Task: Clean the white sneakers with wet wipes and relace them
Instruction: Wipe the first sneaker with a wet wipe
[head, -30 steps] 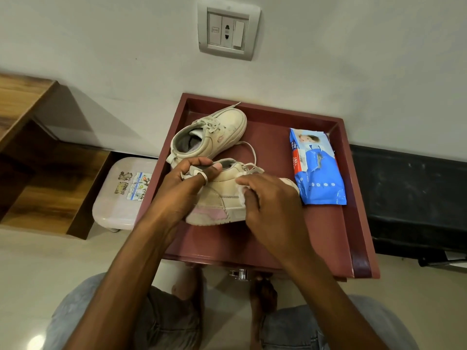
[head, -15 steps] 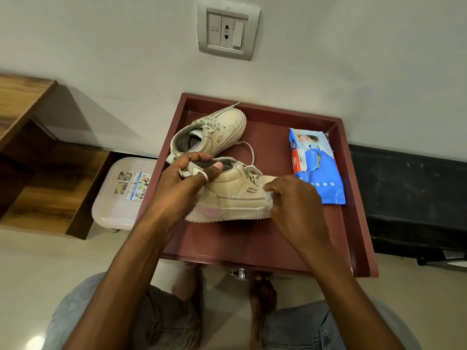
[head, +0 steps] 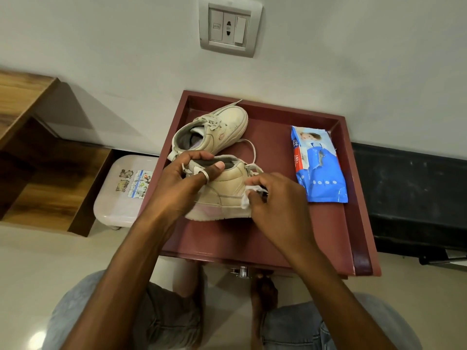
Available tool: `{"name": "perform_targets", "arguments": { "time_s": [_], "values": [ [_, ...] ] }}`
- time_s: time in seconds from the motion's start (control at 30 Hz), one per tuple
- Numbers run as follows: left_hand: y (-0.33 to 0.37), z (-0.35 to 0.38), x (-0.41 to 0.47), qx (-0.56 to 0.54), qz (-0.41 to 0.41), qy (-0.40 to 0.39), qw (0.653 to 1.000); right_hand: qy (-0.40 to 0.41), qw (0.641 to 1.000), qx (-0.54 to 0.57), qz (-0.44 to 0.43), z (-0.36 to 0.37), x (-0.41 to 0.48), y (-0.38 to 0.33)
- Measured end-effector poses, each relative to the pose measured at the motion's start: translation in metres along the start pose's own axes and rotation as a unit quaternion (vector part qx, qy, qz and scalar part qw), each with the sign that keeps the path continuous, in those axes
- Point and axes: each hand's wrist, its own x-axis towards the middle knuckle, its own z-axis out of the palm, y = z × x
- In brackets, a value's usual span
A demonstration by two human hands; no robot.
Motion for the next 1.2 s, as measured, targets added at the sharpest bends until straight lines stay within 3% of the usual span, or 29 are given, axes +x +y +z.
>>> {"name": "perform_targets", "arguments": {
  "time_s": [0.23, 0.43, 0.57, 0.7, 0.8, 0.87, 0.97, 1.03, 1.1, 1.2],
  "values": [
    [0.0, -0.002, 0.0, 0.014, 0.006, -0.025, 1.0, -0.041, 0.98, -0.171, 0.097, -0.016, 0.015, 0.041],
    [0.0, -0.002, 0.0, 0.009, 0.007, -0.022, 1.0, -0.05, 0.997, -0.043, 0.026, -0.01, 0.006, 0.018],
    [0.0, -0.003, -0.001, 0.02, 0.01, -0.034, 0.999, -0.042, 0.986, -0.143, 0.07, -0.011, 0.022, 0.052],
    [0.0, -0.003, 0.0, 0.018, 0.01, -0.033, 0.999, -0.055, 0.994, -0.093, 0.016, -0.001, 0.035, 0.043],
    [-0.002, -0.004, 0.002, 0.024, 0.01, -0.036, 0.999, -0.119, 0.985, -0.113, 0.059, -0.013, 0.038, 0.05],
    [-0.003, -0.004, 0.002, 0.03, 0.013, -0.042, 0.999, -0.115, 0.978, -0.147, 0.094, -0.02, 0.036, 0.058],
    [-0.003, -0.004, 0.002, 0.032, 0.016, -0.044, 0.998, -0.091, 0.983, -0.148, 0.055, -0.014, 0.035, 0.052],
    [-0.003, -0.005, 0.002, 0.029, 0.017, -0.045, 0.998, -0.131, 0.985, -0.109, 0.024, -0.012, 0.036, 0.052],
    [-0.003, -0.004, 0.001, 0.031, 0.018, -0.048, 0.998, -0.166, 0.979, -0.112, 0.046, -0.019, 0.039, 0.058],
    [-0.001, -0.003, 0.0, 0.035, 0.017, -0.045, 0.998, -0.108, 0.981, -0.145, 0.067, -0.019, 0.038, 0.063]
  ]
}}
